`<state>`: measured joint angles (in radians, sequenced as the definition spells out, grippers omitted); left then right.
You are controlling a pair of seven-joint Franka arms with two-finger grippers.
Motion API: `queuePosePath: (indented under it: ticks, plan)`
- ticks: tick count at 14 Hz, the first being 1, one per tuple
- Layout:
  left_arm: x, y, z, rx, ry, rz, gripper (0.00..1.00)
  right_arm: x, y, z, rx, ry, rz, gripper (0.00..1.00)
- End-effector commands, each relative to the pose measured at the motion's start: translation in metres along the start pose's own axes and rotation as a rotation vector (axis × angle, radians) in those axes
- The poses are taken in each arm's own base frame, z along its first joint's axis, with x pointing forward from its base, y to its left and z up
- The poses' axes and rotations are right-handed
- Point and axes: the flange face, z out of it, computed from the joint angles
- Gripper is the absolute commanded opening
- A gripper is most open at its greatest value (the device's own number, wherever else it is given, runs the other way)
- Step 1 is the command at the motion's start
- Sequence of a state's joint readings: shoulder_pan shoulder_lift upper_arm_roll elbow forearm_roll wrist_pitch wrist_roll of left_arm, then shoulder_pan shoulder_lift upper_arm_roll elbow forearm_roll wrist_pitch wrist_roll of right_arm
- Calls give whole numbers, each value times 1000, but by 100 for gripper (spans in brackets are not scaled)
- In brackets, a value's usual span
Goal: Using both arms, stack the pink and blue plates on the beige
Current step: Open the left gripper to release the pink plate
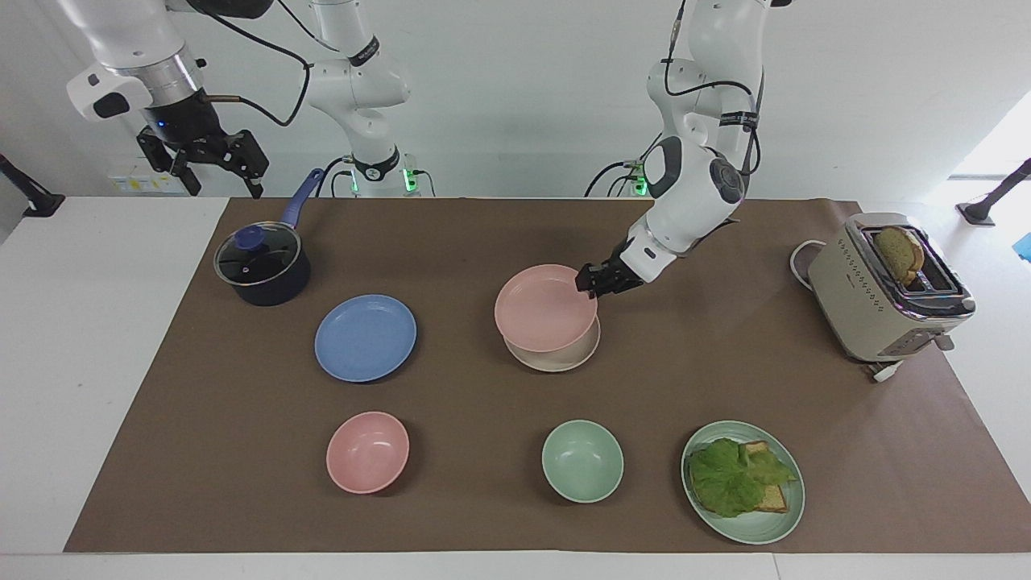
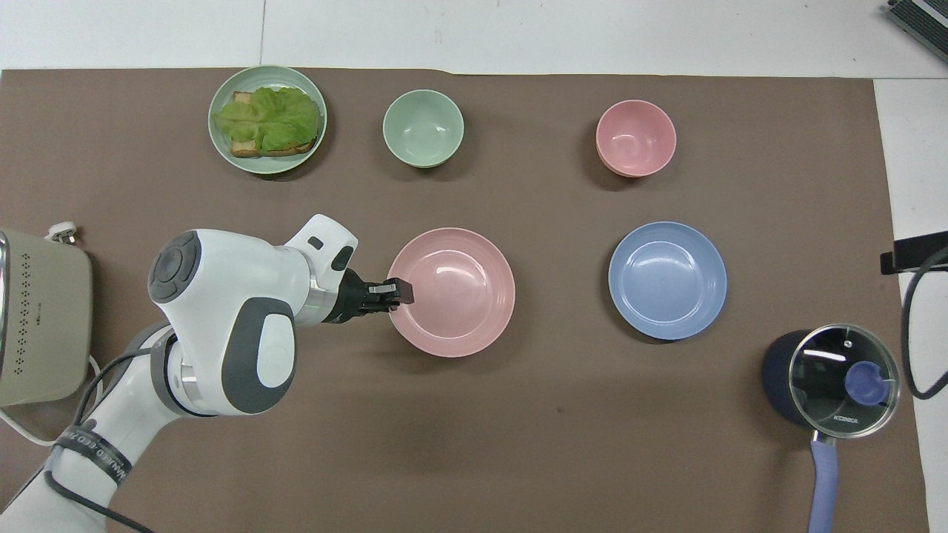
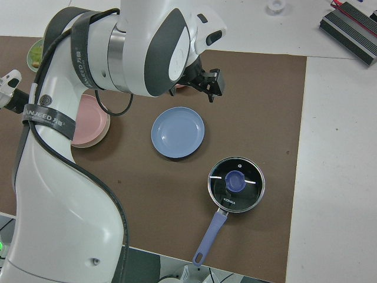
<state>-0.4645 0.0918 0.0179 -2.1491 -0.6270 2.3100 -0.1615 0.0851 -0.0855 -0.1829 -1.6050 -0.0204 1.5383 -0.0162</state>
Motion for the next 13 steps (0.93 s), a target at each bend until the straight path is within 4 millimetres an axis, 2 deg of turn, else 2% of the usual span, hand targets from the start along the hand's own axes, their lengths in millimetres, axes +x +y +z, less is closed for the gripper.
queuePosePath:
  ticks: [1, 4, 5, 6, 7, 11, 13]
  plan:
    - [2, -9, -6, -16, 14, -25, 0, -6, -1, 3, 2, 10, -8, 100]
    - [3, -9, -6, -17, 16, -28, 0, -6, -1, 5, 2, 6, -7, 100]
    - [3, -9, -6, -17, 16, -27, 41, -6, -1, 6, 3, 4, -9, 100]
    - [4, -9, -6, -17, 21, -27, 92, -6, -1, 6, 3, 3, -9, 100]
    - [4, -9, -6, -18, 23, -27, 100, -6, -1, 7, 3, 3, -9, 100]
    - [4, -6, -7, -20, 24, -25, 100, -5, -1, 8, 4, 0, -9, 100]
    - [12, -1, -10, -24, 28, -16, 100, -5, -1, 14, 5, -11, -7, 100]
